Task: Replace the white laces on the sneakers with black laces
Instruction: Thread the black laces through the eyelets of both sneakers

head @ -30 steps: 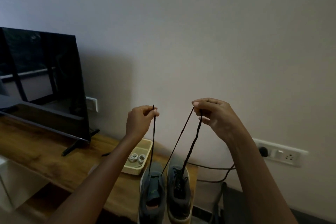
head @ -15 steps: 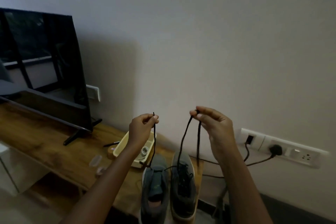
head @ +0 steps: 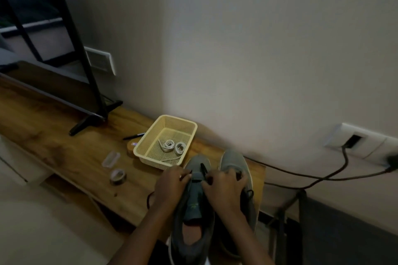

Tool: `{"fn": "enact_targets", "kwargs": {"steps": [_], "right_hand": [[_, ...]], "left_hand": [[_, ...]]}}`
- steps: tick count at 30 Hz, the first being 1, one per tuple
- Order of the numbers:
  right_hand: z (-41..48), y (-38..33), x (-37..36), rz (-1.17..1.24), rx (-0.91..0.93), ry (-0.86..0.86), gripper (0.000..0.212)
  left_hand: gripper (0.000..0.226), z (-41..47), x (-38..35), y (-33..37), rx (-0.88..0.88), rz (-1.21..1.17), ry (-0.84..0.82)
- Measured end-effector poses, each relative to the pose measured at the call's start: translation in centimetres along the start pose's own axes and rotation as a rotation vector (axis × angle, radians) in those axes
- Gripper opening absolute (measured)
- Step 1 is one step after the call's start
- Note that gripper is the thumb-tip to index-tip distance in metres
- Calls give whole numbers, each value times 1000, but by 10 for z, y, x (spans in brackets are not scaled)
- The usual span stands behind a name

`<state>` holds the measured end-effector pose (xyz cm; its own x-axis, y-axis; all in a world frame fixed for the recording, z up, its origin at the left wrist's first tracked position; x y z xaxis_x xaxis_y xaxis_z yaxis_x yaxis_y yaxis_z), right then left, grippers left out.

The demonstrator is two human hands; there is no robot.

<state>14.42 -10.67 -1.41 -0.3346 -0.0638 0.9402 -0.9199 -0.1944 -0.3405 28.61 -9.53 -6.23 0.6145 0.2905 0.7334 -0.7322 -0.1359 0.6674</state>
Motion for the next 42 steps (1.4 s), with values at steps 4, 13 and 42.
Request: {"fn": "enact_targets", "kwargs": {"steps": [4,13,42], "right_hand": [[-4,-3,-10,-141,32,-72,24],[-11,2,-12,-177,-36,-34,18],[29,40,11,193,-36,20,20]], "left_hand": [[21,7,-2,-7,-32,120,-78],[27,4,-4,-11,156,315,-115],[15,5,23,-39,272,-268,259]]}}
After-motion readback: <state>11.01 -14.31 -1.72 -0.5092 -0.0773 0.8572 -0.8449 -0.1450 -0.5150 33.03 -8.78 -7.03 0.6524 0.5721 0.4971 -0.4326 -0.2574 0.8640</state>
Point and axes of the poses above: each hand's wrist, its own z-axis towards the middle knuckle, its own x-axis out of the back of the hand, y = z × x, the point moved 4 cm from there along z, towards the middle knuckle, and after that the axes turned 1 degree about -z, right-handed, at the moved point
